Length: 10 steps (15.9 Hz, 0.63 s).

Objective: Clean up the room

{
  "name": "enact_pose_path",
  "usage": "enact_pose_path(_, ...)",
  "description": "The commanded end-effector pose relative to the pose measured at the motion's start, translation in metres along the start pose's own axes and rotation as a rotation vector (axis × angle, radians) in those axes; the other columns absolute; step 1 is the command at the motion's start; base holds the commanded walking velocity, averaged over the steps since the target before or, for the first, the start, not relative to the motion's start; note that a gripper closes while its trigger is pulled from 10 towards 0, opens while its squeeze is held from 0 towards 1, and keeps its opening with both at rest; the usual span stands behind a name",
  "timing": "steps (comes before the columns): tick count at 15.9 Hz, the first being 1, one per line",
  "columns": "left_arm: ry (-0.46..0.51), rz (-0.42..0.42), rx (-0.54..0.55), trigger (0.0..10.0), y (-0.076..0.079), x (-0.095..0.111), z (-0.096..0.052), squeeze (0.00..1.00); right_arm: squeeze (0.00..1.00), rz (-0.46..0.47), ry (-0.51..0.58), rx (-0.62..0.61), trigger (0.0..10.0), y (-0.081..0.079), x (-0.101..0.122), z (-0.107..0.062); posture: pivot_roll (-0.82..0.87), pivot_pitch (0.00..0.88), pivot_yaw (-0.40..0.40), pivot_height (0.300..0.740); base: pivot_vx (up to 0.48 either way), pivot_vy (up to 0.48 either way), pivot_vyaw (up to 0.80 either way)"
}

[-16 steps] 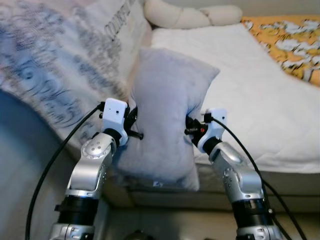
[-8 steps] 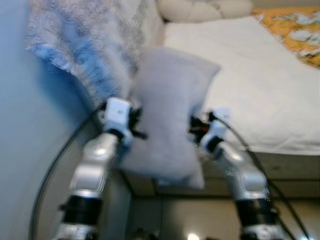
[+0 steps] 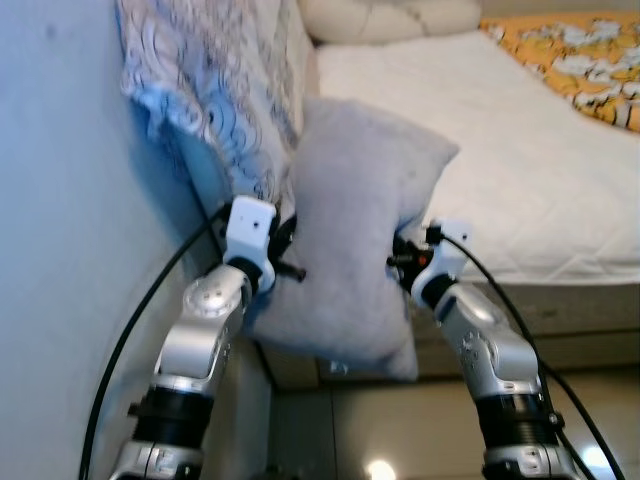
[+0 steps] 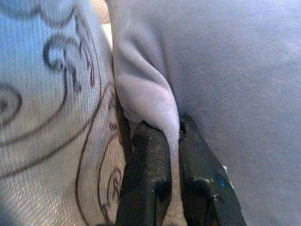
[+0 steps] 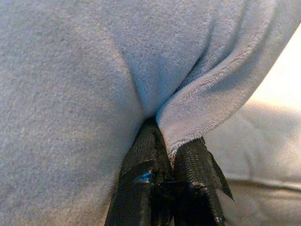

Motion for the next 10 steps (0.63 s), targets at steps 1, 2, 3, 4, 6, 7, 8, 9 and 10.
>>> enact_pose_path(1, 0.019, 0.019, 0.005, 10.0, -0.0028, 0.006, 0.0016, 0.0, 0.0, 0.0, 0.021, 0.055, 10.0, -0.0155, 0.0061, 0.0053, 0.01, 0.0, 0.082, 0.74, 0.0, 0.0, 0.0)
enact_pose_path(2, 0.022, 0.021, 0.005, 10.0, -0.0029, 0.0065, 0.0021, 0.0, 0.0, -0.001, 0.023, 0.053, 10.0, -0.0149, 0.0065, 0.0054, 0.01, 0.0, 0.082, 0.74, 0.0, 0.0, 0.0)
enact_pose_path(3, 0.022, 0.021, 0.005, 10.0, -0.0028, 0.0067, 0.0023, 0.0, 0.0, -0.001, 0.024, 0.052, 10.0, -0.0146, 0.0068, 0.0055, 0.01, 0.0, 0.082, 0.74, 0.0, 0.0, 0.0)
enact_pose_path(4, 0.023, 0.027, 0.006, 10.0, -0.0025, 0.0073, 0.0029, 0.0, 0.0, -0.001, 0.025, 0.05, 10.0, -0.0141, 0.0074, 0.0058, 0.01, 0.0, 0.082, 0.74, 0.0, 0.0, 0.0)
enact_pose_path(6, 0.025, 0.046, 0.004, 10.0, -0.0021, 0.0082, 0.0033, 0.0, 0.0, -0.002, 0.026, 0.05, 10.0, -0.0143, 0.0076, 0.006, 0.01, 0.0, 0.082, 0.74, 0.0, 0.0, 0.0)
enact_pose_path(7, 0.025, 0.047, 0.003, 10.0, -0.0016, 0.0082, 0.0035, 0.0, 0.0, -0.002, 0.026, 0.05, 10.0, -0.0141, 0.0078, 0.0058, 0.01, 0.0, 0.081, 0.74, 0.0, -0.27, 0.0)
enact_pose_path(8, 0.022, 0.046, 0.005, 10.0, -0.0011, 0.0078, 0.0041, 0.0, 0.0, -0.004, 0.026, 0.048, 10.0, -0.0136, 0.0081, 0.0056, 0.01, 0.0, 0.08, 0.74, 0.0, -0.461, 0.0)
enact_pose_path(9, 0.021, 0.045, 0.006, 10.0, -0.0011, 0.0077, 0.0044, 0.0, 0.0, -0.005, 0.026, 0.047, 10.0, -0.0134, 0.0084, 0.0055, 0.01, 0.0, 0.079, 0.74, 0.0, -0.469, 0.0)
enact_pose_path(10, 0.018, 0.044, 0.007, 10.0, -0.0009, 0.0075, 0.0048, 0.0, 0.0, -0.007, 0.027, 0.044, 10.0, -0.0126, 0.0092, 0.0053, 0.01, 0.0, 0.079, 0.74, 0.0, -0.465, 0.0)
Point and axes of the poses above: a point about 5 cm out from each wrist's last joint towards the gripper, its own z axis pointing out of the wrist towards the gripper, its own x axis along the axis of the wrist's last joint, y = z × x, the point moved 3 cm from there along z, pointing out of the wrist towards the gripper, and after that the axes turned 13 degrees about z, right-handed, at the moved point
